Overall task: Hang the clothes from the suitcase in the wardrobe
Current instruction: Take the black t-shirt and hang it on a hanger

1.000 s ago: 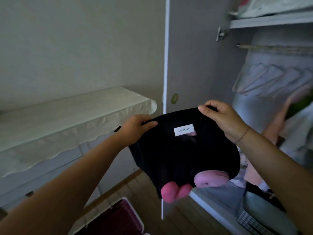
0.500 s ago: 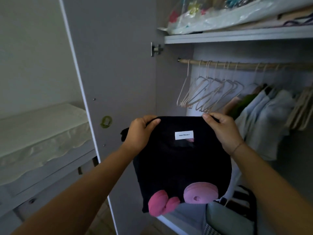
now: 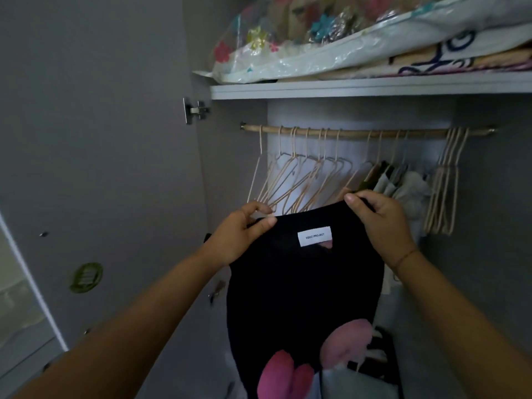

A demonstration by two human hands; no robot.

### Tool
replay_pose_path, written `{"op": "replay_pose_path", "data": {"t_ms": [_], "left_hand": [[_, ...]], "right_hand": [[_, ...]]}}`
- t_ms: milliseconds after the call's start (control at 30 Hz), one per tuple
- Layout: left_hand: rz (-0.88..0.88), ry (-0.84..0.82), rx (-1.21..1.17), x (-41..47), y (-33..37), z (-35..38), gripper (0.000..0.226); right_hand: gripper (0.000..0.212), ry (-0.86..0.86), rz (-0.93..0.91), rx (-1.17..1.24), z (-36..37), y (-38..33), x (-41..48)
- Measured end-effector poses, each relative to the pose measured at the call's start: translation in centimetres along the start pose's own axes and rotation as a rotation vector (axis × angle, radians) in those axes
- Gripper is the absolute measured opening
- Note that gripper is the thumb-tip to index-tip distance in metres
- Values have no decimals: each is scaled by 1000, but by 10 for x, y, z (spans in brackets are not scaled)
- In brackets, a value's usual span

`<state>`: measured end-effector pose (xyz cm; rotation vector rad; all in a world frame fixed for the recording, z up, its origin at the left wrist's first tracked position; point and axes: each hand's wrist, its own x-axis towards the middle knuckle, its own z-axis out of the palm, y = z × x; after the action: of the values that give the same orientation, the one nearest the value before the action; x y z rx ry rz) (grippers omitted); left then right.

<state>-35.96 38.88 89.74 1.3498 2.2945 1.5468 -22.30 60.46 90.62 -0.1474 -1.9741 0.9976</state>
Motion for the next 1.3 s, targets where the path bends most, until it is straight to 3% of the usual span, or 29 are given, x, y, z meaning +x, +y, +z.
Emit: {"op": "replay_pose_path", "data": {"t_ms": [167, 267, 433, 567, 633, 800, 900, 1067, 1200, 1300], "left_hand": [[-155, -209, 15, 0, -27, -6, 41], [-231, -238, -46, -2, -35, -3, 38], [-163, -34, -48, 12, -42, -3, 26], [-378, 30, -482, 17, -33, -11, 19], [-415, 79, -590, 19, -25, -15, 24], [-346, 157, -477, 19, -22, -21, 39], [-323, 178, -584, 24, -19, -19, 31], [-273, 188, -698, 47, -8, -9, 31], [-249, 115, -676, 61, -3, 7, 33], [-256, 66, -665, 70, -3, 14, 30]], "right_hand": [[36, 134, 146, 236, 9, -12, 24], [30, 130, 216, 347, 15, -21, 29], [23, 126, 214, 344, 26, -28, 35], [22, 138, 245, 358, 30, -23, 37], [24, 125, 279, 338, 34, -17, 34], [38, 58, 409, 350, 42, 11, 23], [24, 40, 427, 347, 44, 20, 25], [33, -169, 583, 218, 39, 46, 43], [24, -43, 643, 450, 41, 74, 77], [32, 99, 672, 572, 52, 93, 115]]}}
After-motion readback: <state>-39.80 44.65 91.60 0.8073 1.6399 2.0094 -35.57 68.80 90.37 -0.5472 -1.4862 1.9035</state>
